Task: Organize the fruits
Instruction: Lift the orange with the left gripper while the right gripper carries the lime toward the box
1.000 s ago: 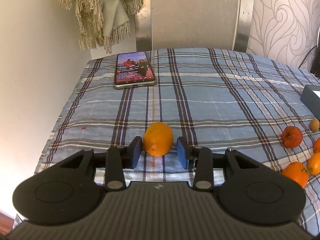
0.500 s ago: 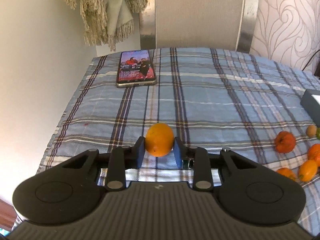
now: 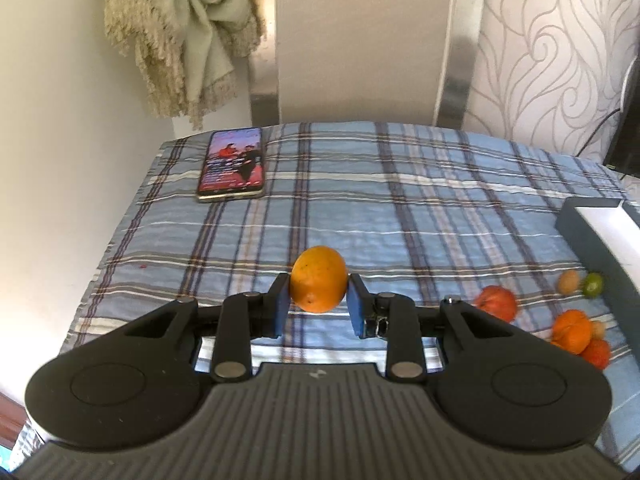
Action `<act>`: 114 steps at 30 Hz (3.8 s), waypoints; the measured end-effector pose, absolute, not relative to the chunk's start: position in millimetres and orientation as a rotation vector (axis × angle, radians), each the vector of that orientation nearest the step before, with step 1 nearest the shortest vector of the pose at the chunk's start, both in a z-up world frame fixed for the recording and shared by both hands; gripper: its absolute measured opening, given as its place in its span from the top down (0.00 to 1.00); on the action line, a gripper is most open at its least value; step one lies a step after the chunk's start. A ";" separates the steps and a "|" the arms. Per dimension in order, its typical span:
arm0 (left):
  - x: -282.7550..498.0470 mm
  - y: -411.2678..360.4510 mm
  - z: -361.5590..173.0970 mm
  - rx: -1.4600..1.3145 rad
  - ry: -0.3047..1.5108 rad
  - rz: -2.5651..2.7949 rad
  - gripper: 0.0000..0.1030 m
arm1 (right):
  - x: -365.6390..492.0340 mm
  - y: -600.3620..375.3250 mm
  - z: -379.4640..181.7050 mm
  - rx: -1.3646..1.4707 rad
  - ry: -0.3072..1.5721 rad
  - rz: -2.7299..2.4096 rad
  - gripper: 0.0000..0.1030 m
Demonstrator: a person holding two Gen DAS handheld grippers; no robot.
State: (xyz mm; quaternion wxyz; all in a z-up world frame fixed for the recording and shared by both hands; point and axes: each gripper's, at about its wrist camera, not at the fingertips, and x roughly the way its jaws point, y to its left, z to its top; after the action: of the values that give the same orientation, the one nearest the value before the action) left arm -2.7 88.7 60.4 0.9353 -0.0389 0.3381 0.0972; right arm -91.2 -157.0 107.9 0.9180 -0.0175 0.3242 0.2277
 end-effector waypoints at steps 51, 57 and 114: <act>-28.0 7.4 96.4 -0.025 0.648 0.086 0.66 | -84.3 -186.7 109.7 0.025 0.653 0.538 0.70; -23.6 -0.1 100.2 -0.011 0.632 0.071 0.66 | -83.5 -192.7 111.5 0.035 0.644 0.529 0.70; -0.1 -53.6 106.5 0.030 0.630 -0.081 0.66 | -102.2 -225.3 118.2 0.070 0.634 0.408 0.70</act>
State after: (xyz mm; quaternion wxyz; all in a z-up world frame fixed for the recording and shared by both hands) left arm -0.1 -53.6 106.5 0.9499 0.0148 0.3096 -0.0400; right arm -102.2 -225.3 118.2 0.9291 0.0344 0.3095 0.1993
